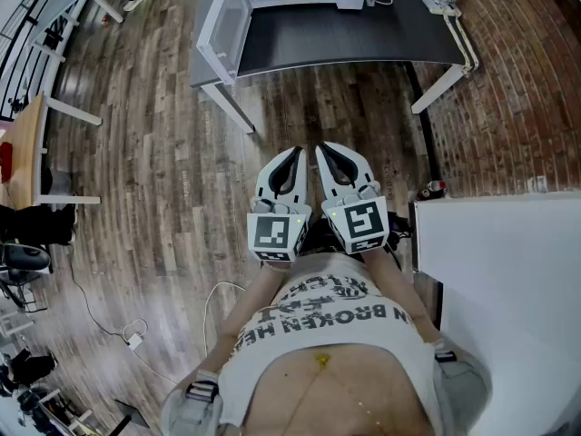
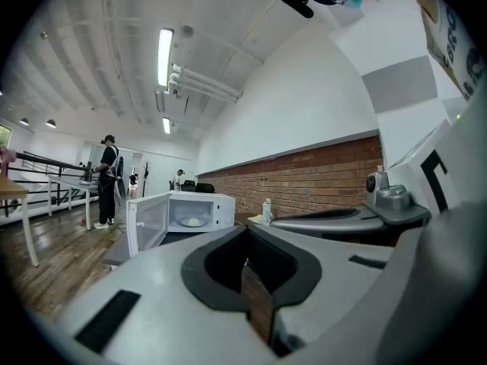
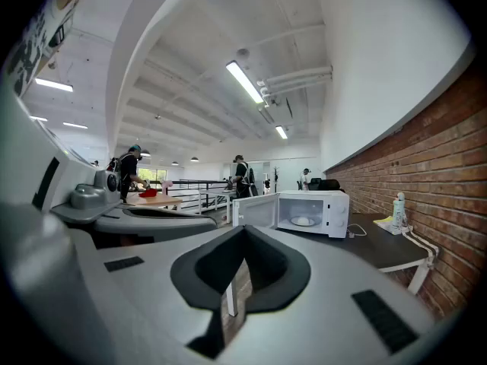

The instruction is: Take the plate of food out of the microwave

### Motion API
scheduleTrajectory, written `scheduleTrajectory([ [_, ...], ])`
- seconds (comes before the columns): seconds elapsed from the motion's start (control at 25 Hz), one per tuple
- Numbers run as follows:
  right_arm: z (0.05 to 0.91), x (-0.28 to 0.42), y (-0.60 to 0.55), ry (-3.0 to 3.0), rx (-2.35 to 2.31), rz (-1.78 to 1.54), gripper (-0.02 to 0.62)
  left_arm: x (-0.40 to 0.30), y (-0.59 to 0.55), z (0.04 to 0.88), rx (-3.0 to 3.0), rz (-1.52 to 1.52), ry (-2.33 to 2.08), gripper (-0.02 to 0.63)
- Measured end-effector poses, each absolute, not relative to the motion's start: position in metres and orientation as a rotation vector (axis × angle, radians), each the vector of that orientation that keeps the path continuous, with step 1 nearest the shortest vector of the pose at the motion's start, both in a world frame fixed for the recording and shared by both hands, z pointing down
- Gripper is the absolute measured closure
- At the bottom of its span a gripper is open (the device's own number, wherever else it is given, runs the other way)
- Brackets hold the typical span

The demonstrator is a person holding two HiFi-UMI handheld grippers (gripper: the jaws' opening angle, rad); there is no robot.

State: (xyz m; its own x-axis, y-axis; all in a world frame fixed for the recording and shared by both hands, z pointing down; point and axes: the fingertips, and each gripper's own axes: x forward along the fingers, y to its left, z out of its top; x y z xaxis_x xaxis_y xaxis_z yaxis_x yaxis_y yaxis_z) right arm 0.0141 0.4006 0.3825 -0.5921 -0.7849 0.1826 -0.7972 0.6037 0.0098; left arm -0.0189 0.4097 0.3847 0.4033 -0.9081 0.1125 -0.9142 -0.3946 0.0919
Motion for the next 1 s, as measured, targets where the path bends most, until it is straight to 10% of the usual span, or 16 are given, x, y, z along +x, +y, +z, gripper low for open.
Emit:
scheduleTrajectory([
  [1.0, 0.395, 0.054, 0.336, -2.695, 1.358, 0.19, 0.586, 0.009, 0.353, 0.4, 2.465, 0.067, -1.623, 0.6],
])
